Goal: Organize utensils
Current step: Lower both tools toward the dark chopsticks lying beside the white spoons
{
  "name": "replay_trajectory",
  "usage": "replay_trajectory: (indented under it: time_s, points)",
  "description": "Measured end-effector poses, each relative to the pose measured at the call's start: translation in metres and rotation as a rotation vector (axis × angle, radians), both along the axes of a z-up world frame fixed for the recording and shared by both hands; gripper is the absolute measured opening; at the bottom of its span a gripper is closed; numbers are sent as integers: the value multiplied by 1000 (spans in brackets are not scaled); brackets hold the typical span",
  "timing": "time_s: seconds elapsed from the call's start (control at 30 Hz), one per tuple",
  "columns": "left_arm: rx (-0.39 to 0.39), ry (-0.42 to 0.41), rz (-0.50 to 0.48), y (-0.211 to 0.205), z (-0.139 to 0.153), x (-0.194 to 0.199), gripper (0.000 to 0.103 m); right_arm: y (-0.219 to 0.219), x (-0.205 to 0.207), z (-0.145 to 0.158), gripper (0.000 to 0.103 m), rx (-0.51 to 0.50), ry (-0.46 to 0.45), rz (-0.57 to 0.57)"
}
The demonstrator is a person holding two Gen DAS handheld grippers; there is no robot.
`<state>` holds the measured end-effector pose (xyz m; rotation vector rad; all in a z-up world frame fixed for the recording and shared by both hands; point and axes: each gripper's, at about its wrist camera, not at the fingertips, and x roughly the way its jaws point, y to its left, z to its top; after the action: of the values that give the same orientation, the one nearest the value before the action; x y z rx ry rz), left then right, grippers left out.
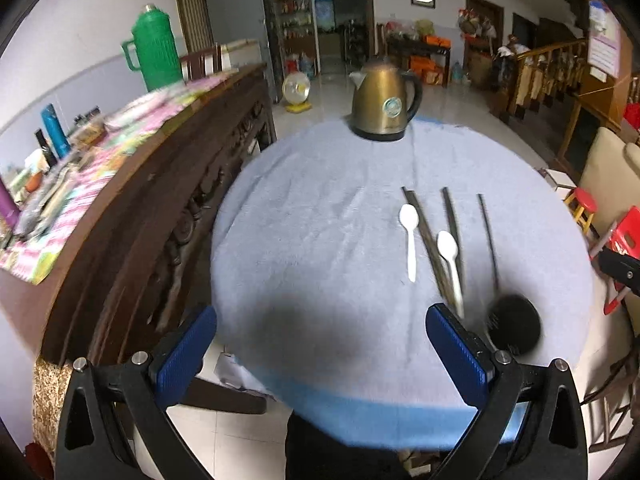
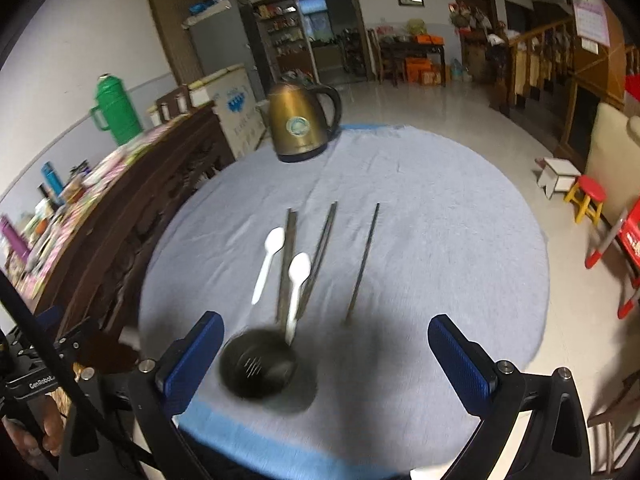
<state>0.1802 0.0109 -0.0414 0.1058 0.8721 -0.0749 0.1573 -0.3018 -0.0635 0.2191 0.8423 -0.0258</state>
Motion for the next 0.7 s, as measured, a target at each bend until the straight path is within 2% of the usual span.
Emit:
replay_trajectory:
  time_s: [0.13, 0.23, 0.37, 0.43, 0.5, 0.53, 0.63, 0.7]
  points:
    - [-52, 95, 4, -6, -21, 55, 100, -17, 57, -18, 91, 22, 59, -1]
    - [-56, 141, -28, -25, -36, 87, 97, -23, 91, -32, 85, 21, 94, -4]
    - [-61, 246, -86, -53, -59, 135, 85, -43, 142, -60, 71, 83, 197, 0]
    - [-80, 318, -101, -64, -73, 163, 82, -51, 157, -69, 69, 123, 229, -2]
    - [-107, 389, -89, -71, -83, 188, 70, -60, 173, -79, 65, 149, 261, -12]
    - [-121, 423, -84, -75, -88, 200, 67, -65, 183, -86, 64, 163, 283, -18]
    - [-145, 498, -77, -88, -97, 229, 65, -71, 200, -101, 58, 191, 334, -18]
    - [-125, 541, -74, -102, -103, 248, 65, -75, 210, -112, 57, 206, 372, -19]
